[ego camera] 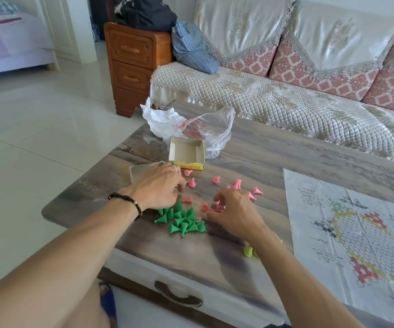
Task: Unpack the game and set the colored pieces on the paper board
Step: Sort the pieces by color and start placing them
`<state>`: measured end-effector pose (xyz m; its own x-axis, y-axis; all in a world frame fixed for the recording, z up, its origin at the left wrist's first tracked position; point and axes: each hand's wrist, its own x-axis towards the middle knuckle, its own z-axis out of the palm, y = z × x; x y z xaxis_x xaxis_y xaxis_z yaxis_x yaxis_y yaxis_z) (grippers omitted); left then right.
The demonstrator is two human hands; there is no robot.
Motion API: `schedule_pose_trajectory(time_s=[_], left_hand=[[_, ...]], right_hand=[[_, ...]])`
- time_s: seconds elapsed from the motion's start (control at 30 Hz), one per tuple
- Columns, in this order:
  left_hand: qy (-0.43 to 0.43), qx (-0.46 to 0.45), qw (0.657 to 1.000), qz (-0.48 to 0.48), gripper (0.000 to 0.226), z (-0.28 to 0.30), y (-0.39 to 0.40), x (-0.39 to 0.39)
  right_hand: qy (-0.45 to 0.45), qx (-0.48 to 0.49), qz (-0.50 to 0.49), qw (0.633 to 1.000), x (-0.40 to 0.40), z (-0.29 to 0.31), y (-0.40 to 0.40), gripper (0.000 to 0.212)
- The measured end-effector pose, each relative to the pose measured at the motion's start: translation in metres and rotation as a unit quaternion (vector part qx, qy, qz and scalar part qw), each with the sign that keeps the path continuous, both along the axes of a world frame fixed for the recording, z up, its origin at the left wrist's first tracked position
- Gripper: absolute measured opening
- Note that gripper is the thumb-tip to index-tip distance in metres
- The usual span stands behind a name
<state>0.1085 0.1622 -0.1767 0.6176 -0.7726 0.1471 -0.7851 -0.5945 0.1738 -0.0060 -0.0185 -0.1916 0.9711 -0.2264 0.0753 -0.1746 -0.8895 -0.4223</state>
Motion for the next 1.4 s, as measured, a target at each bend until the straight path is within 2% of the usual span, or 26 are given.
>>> schedule_pose_trajectory(time_s=[0.17,0.3,0.4,0.47,0.53,0.6,0.8,0.9,1.03,1.1,1.17,1.4], left_hand=[[0.036,0.023,0.999,-0.009,0.05,0.002,0.0,0.004],[0.04,0.054,0.998,-0.002,0.052,0.001,-0.003,0.009],[0.033,0.038,0.999,-0.004,0.046,0.0,-0.003,0.013],[0.01,0.046,0.999,-0.01,0.052,0.002,-0.005,0.014],[-0.018,0.061,0.998,-0.023,0.055,0.005,-0.011,0.012],[-0.027,0.066,0.997,-0.035,0.049,0.008,-0.019,0.009],[0.005,0.024,0.999,-0.035,0.022,0.004,-0.042,0.008],[0.027,-0.007,0.999,-0.016,0.025,0.0,-0.049,0.009],[0.045,-0.01,0.999,-0.022,0.048,0.001,-0.053,0.008],[0.065,0.0,0.998,-0.026,0.063,0.002,-0.055,0.008],[0.072,0.011,0.997,-0.031,0.068,0.0,-0.06,0.009],[0.08,-0.035,0.996,-0.034,0.033,-0.008,-0.077,0.017]], right_hand=[[-0.009,-0.011,0.005,1.0,0.021,0.003,0.013,0.042],[-0.008,-0.002,-0.014,1.0,0.04,0.003,0.016,0.028],[-0.007,0.035,-0.024,0.999,0.047,0.005,0.011,0.034],[-0.012,0.055,-0.017,0.998,0.045,0.008,0.005,0.037],[-0.032,0.061,-0.028,0.997,0.036,0.012,-0.006,0.027],[-0.054,0.055,-0.058,0.995,0.025,0.016,-0.025,0.015],[-0.014,-0.015,-0.064,0.998,0.0,0.019,-0.058,0.014],[-0.052,-0.014,-0.11,0.993,-0.002,0.019,-0.068,0.03],[0.079,0.013,-0.128,0.989,0.004,0.014,-0.087,0.062],[0.094,0.043,-0.127,0.987,0.012,0.009,-0.091,0.064],[0.084,0.049,-0.117,0.988,0.021,0.008,-0.091,0.06],[0.047,0.067,-0.056,0.995,0.054,0.004,-0.076,0.031]])
